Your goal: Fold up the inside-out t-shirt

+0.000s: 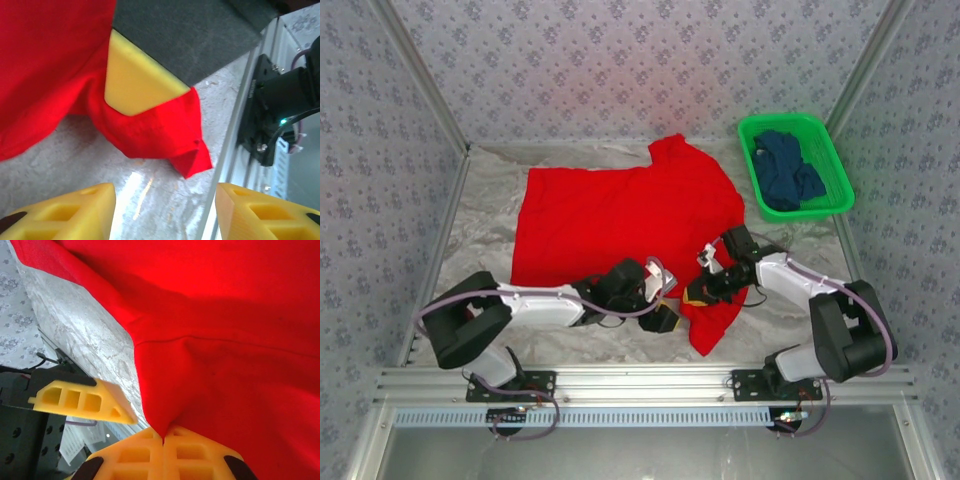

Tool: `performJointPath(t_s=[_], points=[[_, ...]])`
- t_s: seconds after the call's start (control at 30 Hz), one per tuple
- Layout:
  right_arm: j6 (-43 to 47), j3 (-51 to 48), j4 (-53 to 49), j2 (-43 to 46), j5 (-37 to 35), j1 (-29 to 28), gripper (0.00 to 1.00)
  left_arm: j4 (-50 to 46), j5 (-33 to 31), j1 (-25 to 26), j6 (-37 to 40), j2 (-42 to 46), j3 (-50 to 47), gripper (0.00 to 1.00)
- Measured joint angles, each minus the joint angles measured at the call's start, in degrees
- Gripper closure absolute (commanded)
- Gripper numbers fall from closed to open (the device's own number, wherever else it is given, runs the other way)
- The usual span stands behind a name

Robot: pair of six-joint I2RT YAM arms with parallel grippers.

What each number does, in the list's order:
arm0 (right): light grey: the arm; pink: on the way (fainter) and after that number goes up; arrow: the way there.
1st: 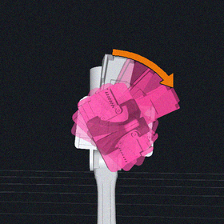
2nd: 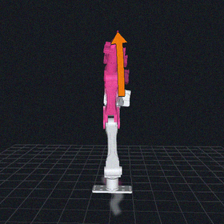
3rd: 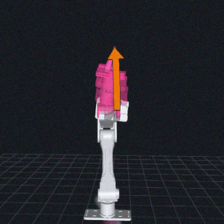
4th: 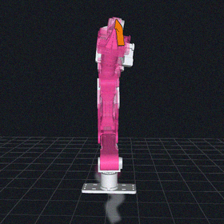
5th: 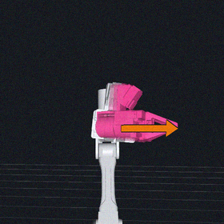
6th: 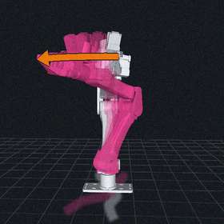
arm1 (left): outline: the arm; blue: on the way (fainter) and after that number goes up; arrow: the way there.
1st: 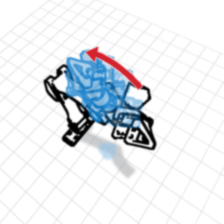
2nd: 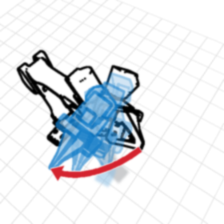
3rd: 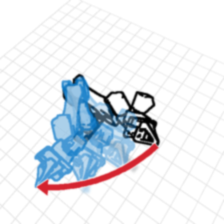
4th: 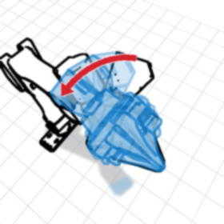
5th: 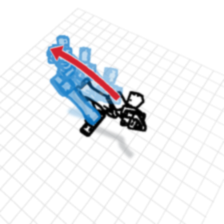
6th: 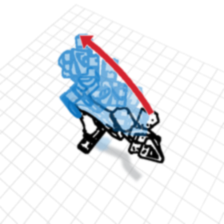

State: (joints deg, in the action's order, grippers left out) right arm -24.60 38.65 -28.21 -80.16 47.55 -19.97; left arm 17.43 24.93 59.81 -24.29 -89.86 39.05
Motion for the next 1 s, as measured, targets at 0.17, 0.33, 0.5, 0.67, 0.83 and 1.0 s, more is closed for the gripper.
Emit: performJointPath(t_s=[0.17, 0.33, 0.5, 0.67, 0.83, 1.0], points=[[-0.24, -0.15, 0.04, 0.00, 0.96, 0.20, 1.00, 0.81, -0.50, 0.50, 3.74, -4.35, 0.57, 0.49], [-0.42, -0.15, 0.15, 0.00, 1.33, 0.50, 1.00, 1.11, -1.60, 1.07, 6.36, -6.80, 1.33, 0.48], [-0.42, -0.15, 0.15, 0.00, 1.33, 0.50, 1.00, 3.74, -2.47, 1.07, 6.88, -8.81, 3.41, 0.57], [-0.42, -0.15, 0.04, 0.00, 1.31, 0.57, 1.00, 6.29, -2.93, 1.07, 6.32, -9.27, 4.00, 0.80], [-0.11, -0.11, -1.05, 0.00, 0.46, 0.83, 0.97, 6.40, -3.13, 1.07, 6.21, -9.22, 4.00, 1.00], [1.25, 1.84, -4.92, 0.02, -2.08, 0.87, 0.74, -0.76, -4.20, 2.29, 7.23, -6.47, 4.55, 1.00]])
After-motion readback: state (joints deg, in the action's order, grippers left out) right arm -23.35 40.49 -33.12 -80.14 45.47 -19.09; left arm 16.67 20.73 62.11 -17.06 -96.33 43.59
